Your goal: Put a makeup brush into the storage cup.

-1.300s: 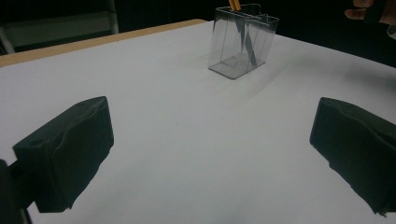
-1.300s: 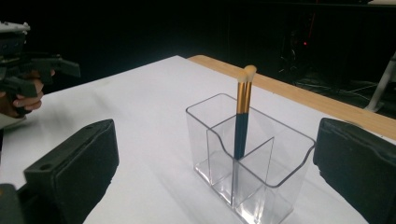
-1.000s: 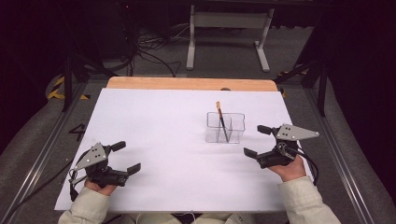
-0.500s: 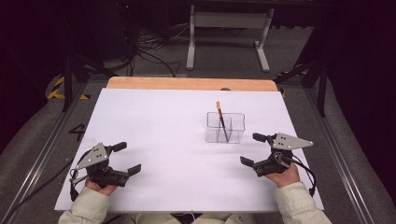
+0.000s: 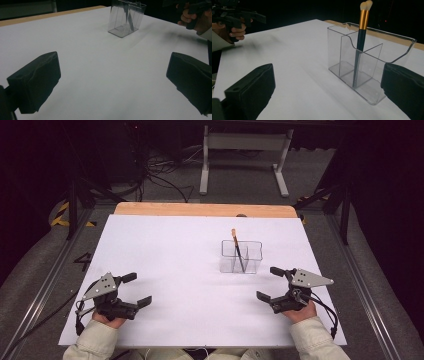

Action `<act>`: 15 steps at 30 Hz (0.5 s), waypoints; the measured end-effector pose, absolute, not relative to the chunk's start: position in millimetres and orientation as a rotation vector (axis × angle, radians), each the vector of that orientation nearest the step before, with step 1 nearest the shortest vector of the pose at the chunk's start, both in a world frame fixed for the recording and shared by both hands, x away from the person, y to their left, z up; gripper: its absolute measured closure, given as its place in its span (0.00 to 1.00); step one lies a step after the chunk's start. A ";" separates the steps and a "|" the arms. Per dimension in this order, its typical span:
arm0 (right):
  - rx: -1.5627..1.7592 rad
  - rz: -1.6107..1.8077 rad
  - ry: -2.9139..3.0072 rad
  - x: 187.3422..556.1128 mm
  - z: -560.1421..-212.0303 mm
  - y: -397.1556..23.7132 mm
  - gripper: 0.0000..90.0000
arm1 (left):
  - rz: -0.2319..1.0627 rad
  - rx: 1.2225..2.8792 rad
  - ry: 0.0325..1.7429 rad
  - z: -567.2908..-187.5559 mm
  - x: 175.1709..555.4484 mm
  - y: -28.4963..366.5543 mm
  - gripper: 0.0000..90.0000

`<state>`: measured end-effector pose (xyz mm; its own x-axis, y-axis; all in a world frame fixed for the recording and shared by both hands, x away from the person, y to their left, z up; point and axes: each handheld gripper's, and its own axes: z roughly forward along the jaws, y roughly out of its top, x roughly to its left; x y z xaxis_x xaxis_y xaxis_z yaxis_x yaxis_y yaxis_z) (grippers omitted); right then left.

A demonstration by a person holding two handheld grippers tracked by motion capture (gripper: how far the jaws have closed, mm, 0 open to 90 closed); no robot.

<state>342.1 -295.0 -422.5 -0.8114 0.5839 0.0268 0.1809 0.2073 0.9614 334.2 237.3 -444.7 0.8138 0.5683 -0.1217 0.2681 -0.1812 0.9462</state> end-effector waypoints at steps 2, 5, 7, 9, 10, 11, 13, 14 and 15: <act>0.721 1.631 2.147 341.9 -426.0 -294.5 0.00 | 0.319 1.761 0.660 -445.3 334.7 238.3 0.00; 0.733 1.630 2.142 342.4 -430.9 -294.0 0.00 | 0.299 1.739 0.682 -447.7 336.4 240.4 0.00; 0.736 1.629 2.133 342.2 -433.4 -294.2 0.00 | 0.292 1.734 0.684 -448.6 337.4 241.3 0.00; 0.733 1.634 2.121 341.6 -435.2 -294.6 0.00 | 0.292 1.736 0.682 -448.8 337.5 241.1 0.00; 0.737 1.628 2.117 341.1 -436.5 -294.7 0.00 | 0.291 1.736 0.681 -448.8 337.2 240.8 0.00; 0.736 1.624 2.117 341.1 -438.3 -294.7 0.00 | 0.297 1.739 0.673 -448.6 337.2 241.0 0.00; 0.738 1.618 2.131 341.5 -442.5 -293.2 0.00 | 0.302 1.730 0.675 -448.3 336.8 241.3 0.00; 0.733 1.612 2.139 341.8 -444.5 -291.8 0.00 | 0.302 1.730 0.675 -448.3 336.8 241.3 0.00; 0.730 1.607 2.141 342.0 -445.6 -290.9 0.00 | 0.300 1.730 0.674 -448.5 337.2 241.6 0.00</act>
<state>342.0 -290.9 -445.6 -0.7997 0.6001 0.0183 0.1851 0.2174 0.9584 337.2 241.6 -448.5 0.7990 0.5825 -0.1496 0.2783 -0.1377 0.9506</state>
